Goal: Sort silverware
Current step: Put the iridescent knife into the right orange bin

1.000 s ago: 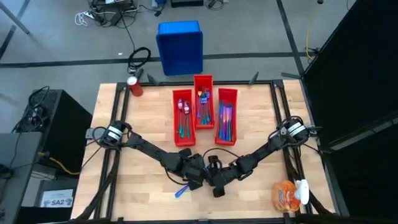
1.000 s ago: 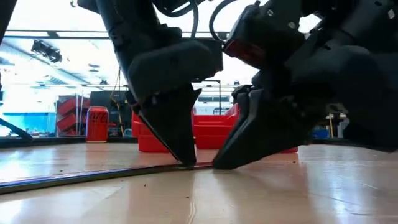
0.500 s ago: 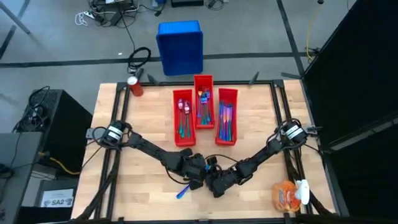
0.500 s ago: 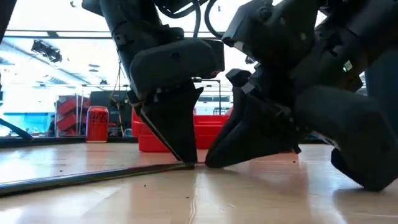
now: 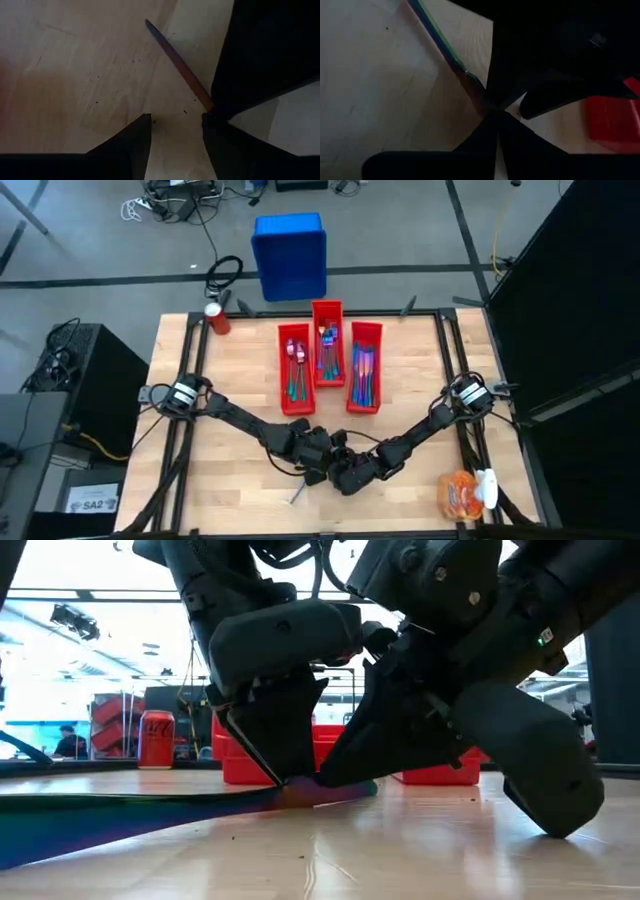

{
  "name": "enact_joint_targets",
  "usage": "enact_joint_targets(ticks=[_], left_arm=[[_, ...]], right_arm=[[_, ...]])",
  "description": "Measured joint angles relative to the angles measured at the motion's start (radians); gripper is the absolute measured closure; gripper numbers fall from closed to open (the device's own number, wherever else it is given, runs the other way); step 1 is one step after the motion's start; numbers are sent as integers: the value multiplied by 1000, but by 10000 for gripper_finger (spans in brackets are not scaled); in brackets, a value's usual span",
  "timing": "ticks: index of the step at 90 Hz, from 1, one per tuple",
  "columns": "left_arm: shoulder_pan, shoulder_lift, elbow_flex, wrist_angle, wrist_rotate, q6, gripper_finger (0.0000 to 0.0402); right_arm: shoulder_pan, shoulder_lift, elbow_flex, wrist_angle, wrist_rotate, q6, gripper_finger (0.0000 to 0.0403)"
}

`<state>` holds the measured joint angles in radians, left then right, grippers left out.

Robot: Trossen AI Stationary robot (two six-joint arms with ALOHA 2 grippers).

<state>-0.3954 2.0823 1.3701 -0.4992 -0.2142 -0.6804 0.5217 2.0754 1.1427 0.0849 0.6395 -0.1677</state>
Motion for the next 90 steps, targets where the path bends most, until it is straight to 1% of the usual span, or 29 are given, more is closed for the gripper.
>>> enact_joint_targets(ticks=[36, 45, 55, 78, 90], left_arm=[[3, 0, 0, 0, 4, 15, 241], [3, 0, 0, 0, 4, 15, 241], [3, 0, 0, 1, 4, 15, 241], [3, 0, 0, 11, 17, 16, 241], [2, 0, 0, 25, 21, 21, 241]], right_arm=[[-1, -2, 1, -19, -2, 8, 402], [-1, -2, 1, -23, 0, 8, 396], [-2, -3, 2, -38, 0, 9, 376], [-4, -4, 2, -48, 5, 9, 308], [-16, -4, 2, -50, 0, 9, 282]])
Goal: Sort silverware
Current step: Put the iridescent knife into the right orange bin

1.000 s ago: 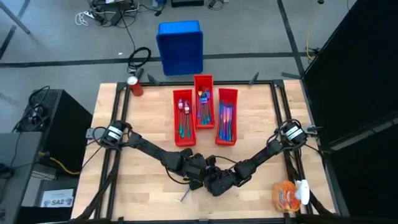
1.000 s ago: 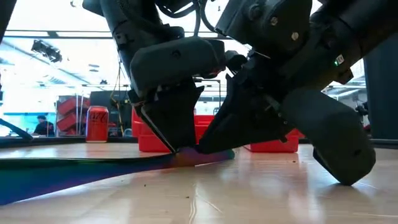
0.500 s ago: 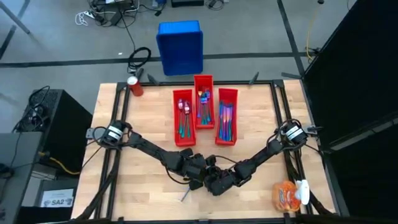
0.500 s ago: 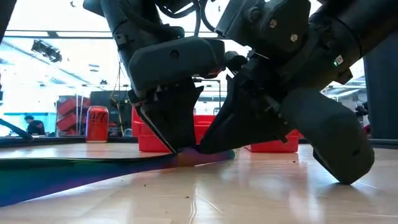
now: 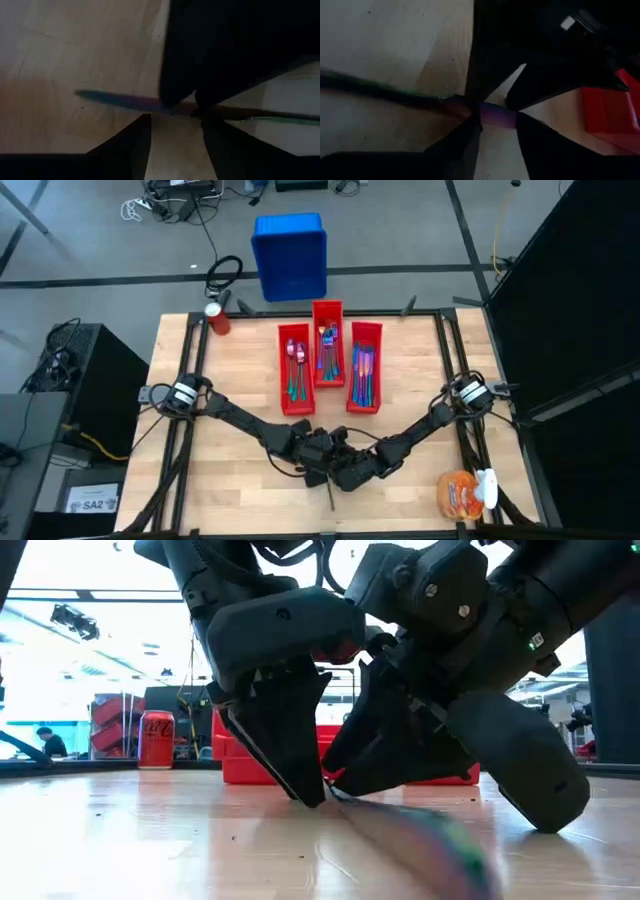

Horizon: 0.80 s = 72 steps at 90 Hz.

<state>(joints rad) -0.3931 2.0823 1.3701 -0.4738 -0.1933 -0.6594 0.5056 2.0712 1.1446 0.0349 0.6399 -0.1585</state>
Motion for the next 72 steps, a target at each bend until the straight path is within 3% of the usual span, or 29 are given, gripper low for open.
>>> enact_joint_targets(ticks=[18, 48, 72], left_arm=[[0, 0, 0, 9, 2, 1, 241], [-1, 0, -1, 11, 1, 21, 241], [-2, 0, -1, 11, 2, 21, 241]], right_arm=[[-16, 0, -1, -3, -25, 6, 268], [0, 0, -1, 11, -16, -50, 282], [10, 0, -1, 12, -16, -73, 243]])
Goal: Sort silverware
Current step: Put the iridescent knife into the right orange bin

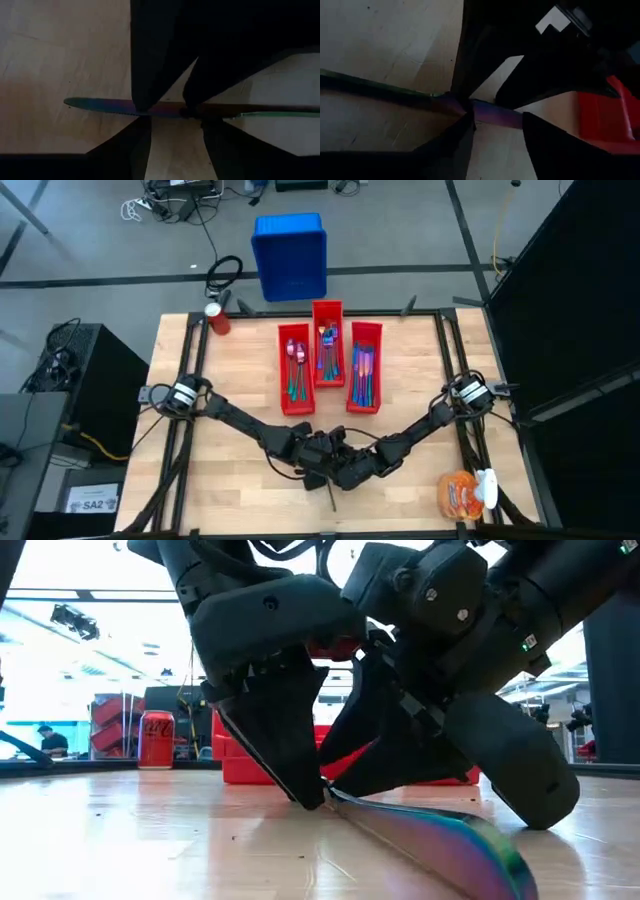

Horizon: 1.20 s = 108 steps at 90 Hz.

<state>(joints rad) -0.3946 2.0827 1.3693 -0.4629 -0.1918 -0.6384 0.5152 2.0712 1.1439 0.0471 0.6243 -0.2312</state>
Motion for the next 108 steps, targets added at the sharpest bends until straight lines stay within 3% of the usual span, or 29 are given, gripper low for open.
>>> enact_joint_targets(ticks=[31, 80, 108], left_arm=[[0, 1, -3, 52, -5, 57, 241], [0, 1, -3, 63, -19, 125, 241], [-5, 2, -1, 70, -19, 156, 241]], right_arm=[[-2, 0, -1, -6, -22, -2, 204], [14, 0, -2, -11, -28, -36, 216], [18, 0, -1, -44, -34, -34, 202]])
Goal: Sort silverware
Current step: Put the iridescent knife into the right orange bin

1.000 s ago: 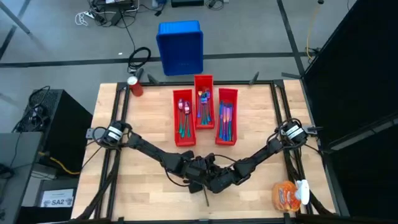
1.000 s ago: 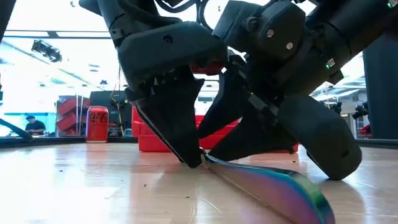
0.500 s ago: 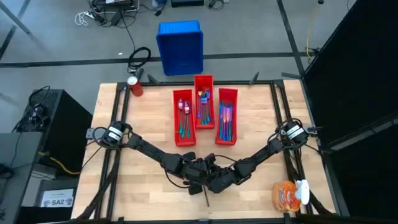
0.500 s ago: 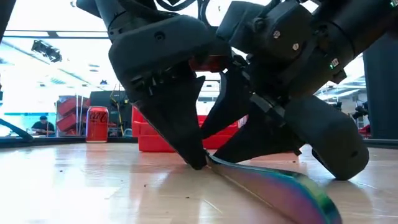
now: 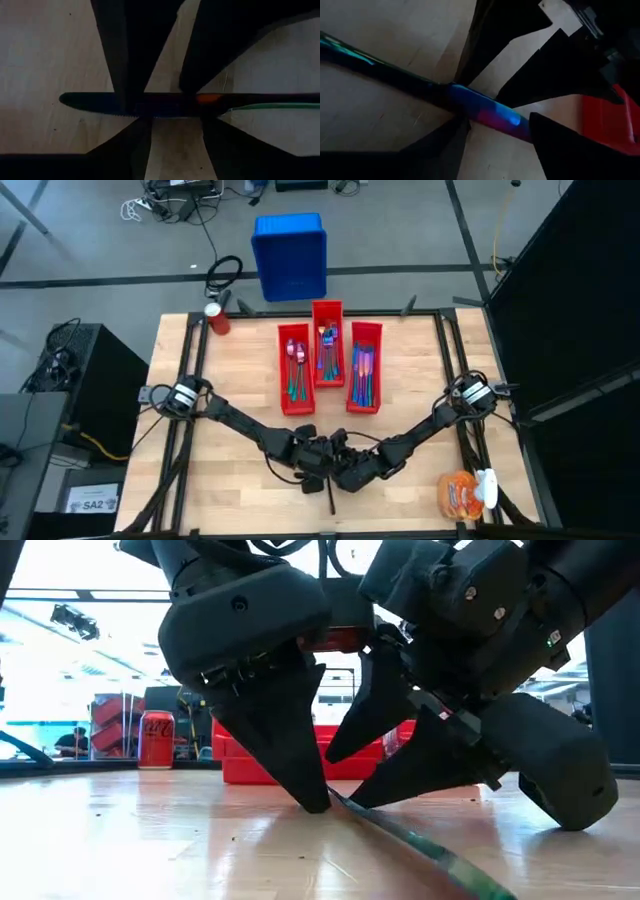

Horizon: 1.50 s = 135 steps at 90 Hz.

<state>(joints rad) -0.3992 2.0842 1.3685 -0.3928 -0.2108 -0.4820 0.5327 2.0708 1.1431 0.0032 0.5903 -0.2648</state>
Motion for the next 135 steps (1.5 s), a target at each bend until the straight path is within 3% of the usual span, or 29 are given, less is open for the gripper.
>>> enact_joint_targets(ticks=[83, 102, 135], left_arm=[[-2, 0, 2, 99, 37, 106, 241], [-1, 2, 5, 120, 63, 72, 241], [-1, 2, 5, 119, 51, 58, 241]], right_arm=[[4, 0, 0, -22, 4, 62, 214], [6, 1, 0, -16, 4, 147, 206], [0, 0, 0, -20, -19, 136, 211]])
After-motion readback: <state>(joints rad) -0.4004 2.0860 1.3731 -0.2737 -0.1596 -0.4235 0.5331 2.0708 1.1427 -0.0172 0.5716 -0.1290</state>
